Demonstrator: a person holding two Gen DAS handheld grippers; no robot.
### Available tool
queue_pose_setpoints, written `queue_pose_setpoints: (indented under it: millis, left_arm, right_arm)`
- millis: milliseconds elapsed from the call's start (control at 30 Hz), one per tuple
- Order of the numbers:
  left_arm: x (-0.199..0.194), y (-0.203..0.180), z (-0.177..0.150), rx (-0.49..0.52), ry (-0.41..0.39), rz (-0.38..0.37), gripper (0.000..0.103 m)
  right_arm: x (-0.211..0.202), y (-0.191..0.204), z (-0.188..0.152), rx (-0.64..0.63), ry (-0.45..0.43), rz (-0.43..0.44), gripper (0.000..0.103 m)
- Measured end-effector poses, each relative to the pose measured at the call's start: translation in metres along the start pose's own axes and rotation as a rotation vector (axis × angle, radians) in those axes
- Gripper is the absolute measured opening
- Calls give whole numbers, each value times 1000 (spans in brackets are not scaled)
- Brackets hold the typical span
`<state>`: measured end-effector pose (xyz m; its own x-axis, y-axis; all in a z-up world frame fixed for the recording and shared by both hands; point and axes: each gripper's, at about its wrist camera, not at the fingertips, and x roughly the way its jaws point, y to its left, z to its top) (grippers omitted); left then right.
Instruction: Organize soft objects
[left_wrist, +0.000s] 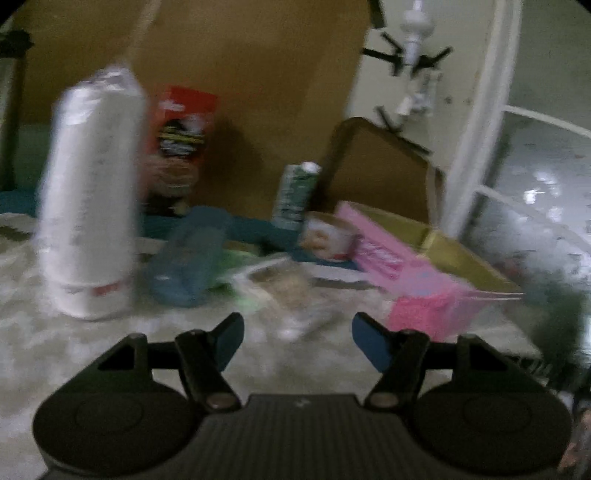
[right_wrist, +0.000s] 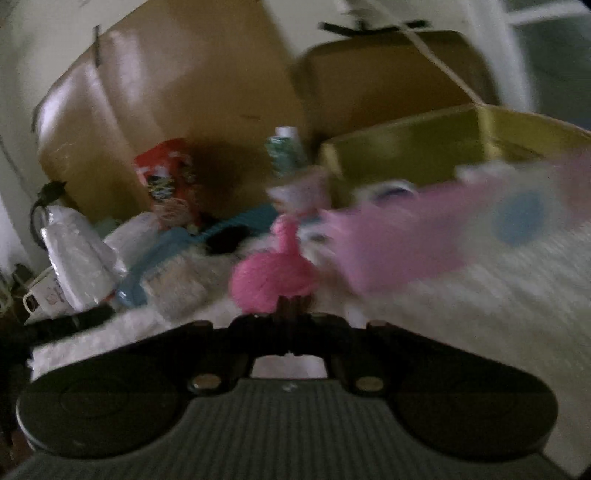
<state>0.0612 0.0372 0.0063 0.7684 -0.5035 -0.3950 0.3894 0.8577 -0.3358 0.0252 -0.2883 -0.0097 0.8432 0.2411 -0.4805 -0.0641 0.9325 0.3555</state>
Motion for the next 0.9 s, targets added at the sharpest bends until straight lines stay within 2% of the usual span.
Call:
queue_pose_setpoints:
  millis: [67,100,167,233,267,300,333,533,633,700,767,833,867,900]
  left_arm:
    - [8,-15,2,-2,22,-68,69]
    - [15,-25,4,8,39,-90,69]
    - [29,-44,8,32,68,-121,70]
    - [45,-61,14,49,98,-141,83]
    - [52,-67,17,59,107,-143,92]
    - [59,-74,19,69,114,-134,94]
    - [66,-78,21,74,124,-124,94]
    - [93,-86,31,42,177,-127,94]
    - [106,-90,28,60,206,-107,83]
    - [117,-89,23,63,258,-102,58]
    - [122,-87,17,73,273,-80,53]
    - [112,-87,18,64,244,-81,51]
    - [104,-89,20,64,222,-90,51]
    - [96,-92,24,66,192,-110,51]
  right_arm:
    - [-15,-9,-11,-32,-8,-69,4]
    - [-20,-11,-15,-45,-10,-79,8]
    - [-28,-11,-22,-61,-11,-71,9]
    - [-30,-5,-25,-106,-11,-52,16]
    - [-30,-1,-25,-131,-12,-46,28]
    - [-29,3,-24,-150,-15,-41,43]
    - [-26,8,-22,-172,-17,-30,47]
    - [4,33,-10,-335,19,4,49]
    - [24,39,-4,-363,47,26,49]
    - [34,43,0,-372,68,27,56]
    - [47,44,2,-374,96,16,58]
    - [53,42,3,-357,106,7,48]
    - [50,41,3,-353,89,-3,37]
    - [45,40,4,-345,72,11,36]
